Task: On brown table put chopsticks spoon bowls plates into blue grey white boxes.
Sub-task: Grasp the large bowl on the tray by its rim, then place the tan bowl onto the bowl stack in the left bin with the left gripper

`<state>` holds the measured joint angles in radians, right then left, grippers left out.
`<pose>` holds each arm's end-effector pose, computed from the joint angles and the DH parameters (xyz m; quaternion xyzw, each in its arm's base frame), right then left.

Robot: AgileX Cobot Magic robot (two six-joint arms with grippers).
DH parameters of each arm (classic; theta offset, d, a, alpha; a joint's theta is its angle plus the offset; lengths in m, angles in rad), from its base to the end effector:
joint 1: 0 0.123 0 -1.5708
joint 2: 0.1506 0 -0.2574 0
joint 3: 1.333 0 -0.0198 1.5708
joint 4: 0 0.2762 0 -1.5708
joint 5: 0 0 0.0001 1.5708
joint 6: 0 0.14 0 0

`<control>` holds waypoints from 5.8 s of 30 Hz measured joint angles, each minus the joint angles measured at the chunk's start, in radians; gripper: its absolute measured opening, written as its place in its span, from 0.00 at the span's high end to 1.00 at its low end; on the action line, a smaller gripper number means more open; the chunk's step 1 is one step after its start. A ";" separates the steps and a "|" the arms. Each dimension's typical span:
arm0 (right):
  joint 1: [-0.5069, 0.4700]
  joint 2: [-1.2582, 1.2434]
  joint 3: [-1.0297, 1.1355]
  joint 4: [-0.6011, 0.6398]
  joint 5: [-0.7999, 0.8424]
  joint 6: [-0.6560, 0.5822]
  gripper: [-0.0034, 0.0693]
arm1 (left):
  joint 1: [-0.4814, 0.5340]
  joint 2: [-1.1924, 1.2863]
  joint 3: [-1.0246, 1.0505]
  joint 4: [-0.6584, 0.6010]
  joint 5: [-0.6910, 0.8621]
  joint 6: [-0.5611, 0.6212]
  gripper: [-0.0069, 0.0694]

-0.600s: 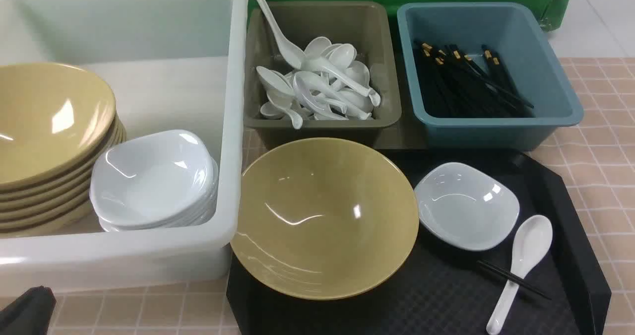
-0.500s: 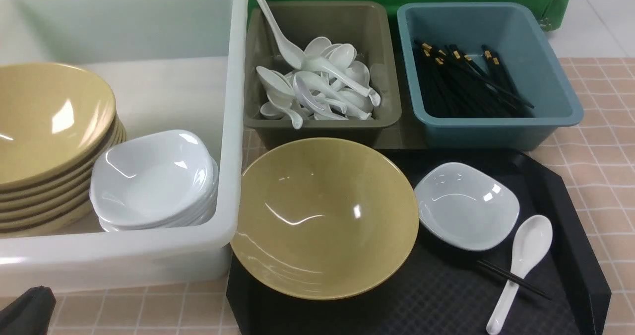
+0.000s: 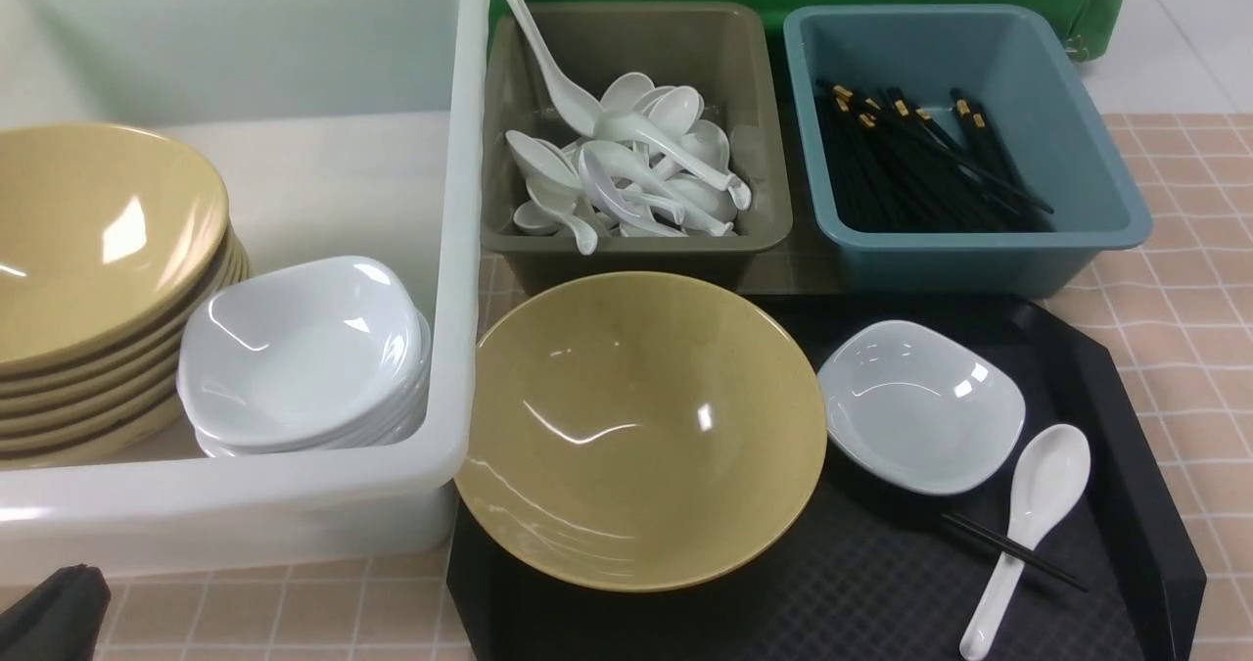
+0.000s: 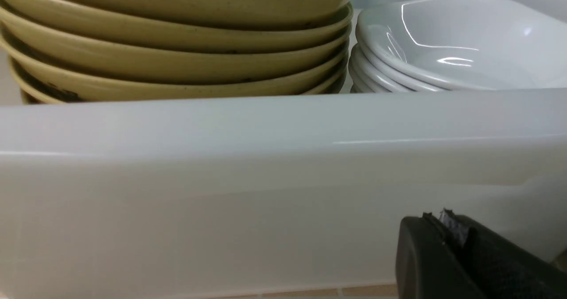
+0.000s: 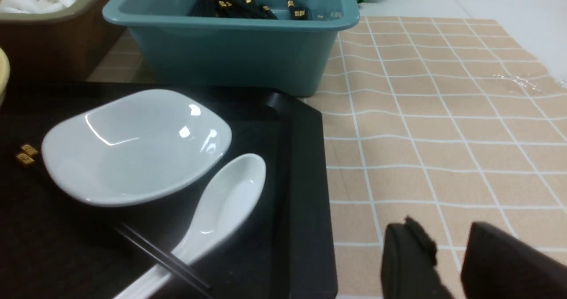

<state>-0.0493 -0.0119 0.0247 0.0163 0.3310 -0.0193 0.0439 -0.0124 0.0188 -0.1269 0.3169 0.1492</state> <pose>0.1543 -0.0069 0.1632 0.0164 0.7916 -0.0141 0.6107 0.1549 0.0013 0.1680 0.0062 0.7846 0.0070 0.6199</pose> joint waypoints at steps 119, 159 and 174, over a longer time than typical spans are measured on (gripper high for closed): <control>0.311 0.826 -0.476 0.068 0.184 -0.168 0.90 | -0.645 1.879 -1.623 -0.086 0.654 0.080 0.63; 0.311 0.826 -0.477 0.068 0.176 -0.135 0.87 | -0.262 1.356 -1.619 0.348 0.712 -0.226 0.90; 0.311 0.826 -0.477 0.090 0.176 -0.130 0.86 | 0.349 1.347 -1.290 0.286 0.541 -0.348 0.78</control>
<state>0.2613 0.8146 -0.4526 0.1066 0.5072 -0.1490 0.3932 1.3343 -1.2715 0.1594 0.8575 -0.1990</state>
